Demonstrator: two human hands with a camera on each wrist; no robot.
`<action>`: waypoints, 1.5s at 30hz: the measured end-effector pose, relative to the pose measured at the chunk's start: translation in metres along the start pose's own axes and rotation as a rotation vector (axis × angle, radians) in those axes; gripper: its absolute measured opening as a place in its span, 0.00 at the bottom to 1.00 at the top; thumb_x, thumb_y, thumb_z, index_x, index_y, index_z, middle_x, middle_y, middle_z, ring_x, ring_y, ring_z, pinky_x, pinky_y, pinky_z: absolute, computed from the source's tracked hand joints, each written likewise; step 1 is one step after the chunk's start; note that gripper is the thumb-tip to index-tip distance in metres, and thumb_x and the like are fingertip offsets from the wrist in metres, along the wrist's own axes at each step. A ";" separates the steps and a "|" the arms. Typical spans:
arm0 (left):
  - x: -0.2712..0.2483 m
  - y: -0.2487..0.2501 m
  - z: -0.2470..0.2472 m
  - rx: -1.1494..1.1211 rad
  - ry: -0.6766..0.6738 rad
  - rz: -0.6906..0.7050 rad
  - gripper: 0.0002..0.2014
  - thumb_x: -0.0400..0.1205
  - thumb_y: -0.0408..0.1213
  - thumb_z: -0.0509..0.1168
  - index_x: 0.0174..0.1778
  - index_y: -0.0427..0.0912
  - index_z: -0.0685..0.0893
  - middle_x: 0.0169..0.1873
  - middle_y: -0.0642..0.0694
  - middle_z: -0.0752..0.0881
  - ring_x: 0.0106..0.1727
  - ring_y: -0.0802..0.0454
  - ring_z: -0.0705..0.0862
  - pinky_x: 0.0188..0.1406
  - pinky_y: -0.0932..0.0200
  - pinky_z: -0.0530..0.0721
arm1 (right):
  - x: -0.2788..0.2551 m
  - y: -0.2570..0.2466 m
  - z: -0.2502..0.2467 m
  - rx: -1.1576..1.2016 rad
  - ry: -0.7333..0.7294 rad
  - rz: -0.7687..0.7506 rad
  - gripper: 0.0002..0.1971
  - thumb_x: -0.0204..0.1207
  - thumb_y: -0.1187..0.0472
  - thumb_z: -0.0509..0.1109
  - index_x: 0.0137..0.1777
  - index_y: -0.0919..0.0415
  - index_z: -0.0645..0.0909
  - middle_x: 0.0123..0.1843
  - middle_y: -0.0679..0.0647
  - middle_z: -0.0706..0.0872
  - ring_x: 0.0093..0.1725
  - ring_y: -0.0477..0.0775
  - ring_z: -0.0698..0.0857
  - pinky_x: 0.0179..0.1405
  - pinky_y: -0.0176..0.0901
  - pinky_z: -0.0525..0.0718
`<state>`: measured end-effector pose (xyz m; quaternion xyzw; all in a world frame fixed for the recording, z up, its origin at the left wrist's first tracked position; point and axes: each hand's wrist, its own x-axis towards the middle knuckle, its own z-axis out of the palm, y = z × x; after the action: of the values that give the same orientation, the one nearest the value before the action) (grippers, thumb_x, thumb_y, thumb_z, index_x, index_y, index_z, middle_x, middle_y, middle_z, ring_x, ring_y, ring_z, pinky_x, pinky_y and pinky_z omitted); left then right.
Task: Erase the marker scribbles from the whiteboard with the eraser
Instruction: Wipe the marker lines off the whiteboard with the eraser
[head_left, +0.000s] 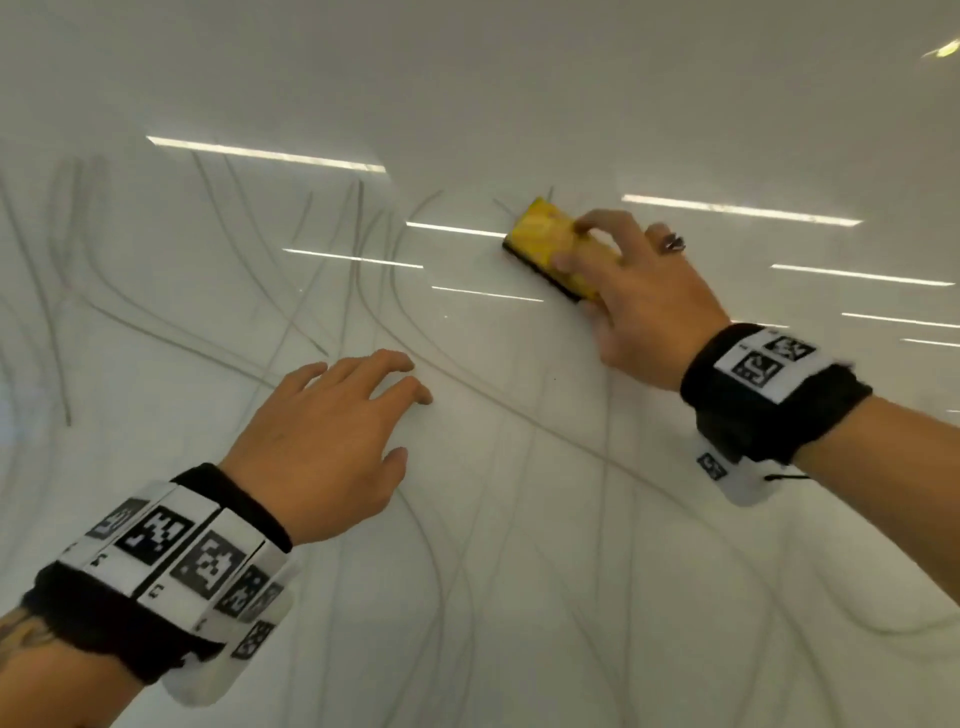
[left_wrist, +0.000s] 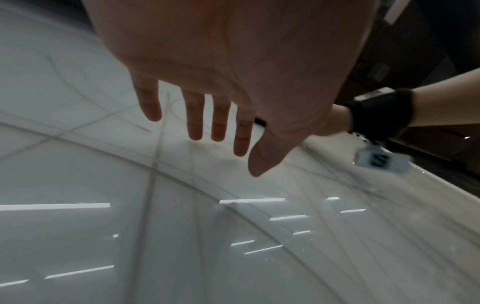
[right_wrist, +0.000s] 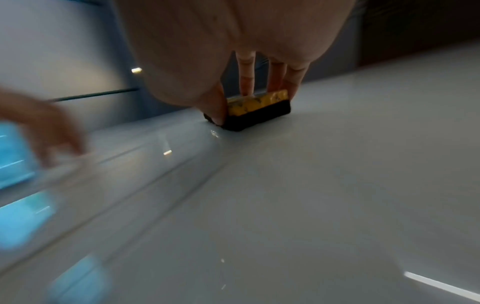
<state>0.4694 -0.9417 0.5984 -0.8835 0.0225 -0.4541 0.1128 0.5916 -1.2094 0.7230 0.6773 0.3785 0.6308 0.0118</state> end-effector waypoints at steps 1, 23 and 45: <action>-0.003 -0.003 -0.003 0.003 0.004 -0.013 0.26 0.81 0.54 0.63 0.76 0.61 0.71 0.80 0.57 0.65 0.76 0.53 0.72 0.74 0.47 0.72 | 0.018 0.020 -0.007 -0.008 0.054 0.102 0.24 0.76 0.66 0.69 0.71 0.49 0.74 0.80 0.58 0.67 0.57 0.75 0.76 0.60 0.60 0.77; -0.050 -0.125 0.016 0.099 0.052 0.162 0.33 0.74 0.48 0.71 0.78 0.52 0.75 0.78 0.48 0.75 0.73 0.45 0.78 0.68 0.42 0.80 | 0.043 -0.123 0.043 0.047 0.126 0.056 0.27 0.67 0.70 0.73 0.65 0.51 0.78 0.73 0.61 0.78 0.49 0.65 0.75 0.54 0.56 0.76; -0.051 -0.127 0.018 0.011 -0.015 0.162 0.38 0.71 0.47 0.72 0.80 0.52 0.73 0.80 0.48 0.72 0.79 0.44 0.73 0.75 0.37 0.72 | 0.100 -0.078 0.012 -0.045 0.083 0.375 0.21 0.75 0.66 0.71 0.66 0.49 0.79 0.76 0.54 0.73 0.58 0.74 0.79 0.61 0.53 0.76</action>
<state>0.4454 -0.8079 0.5754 -0.8816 0.0904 -0.4368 0.1543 0.5552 -1.0955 0.7663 0.7090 0.2316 0.6576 -0.1063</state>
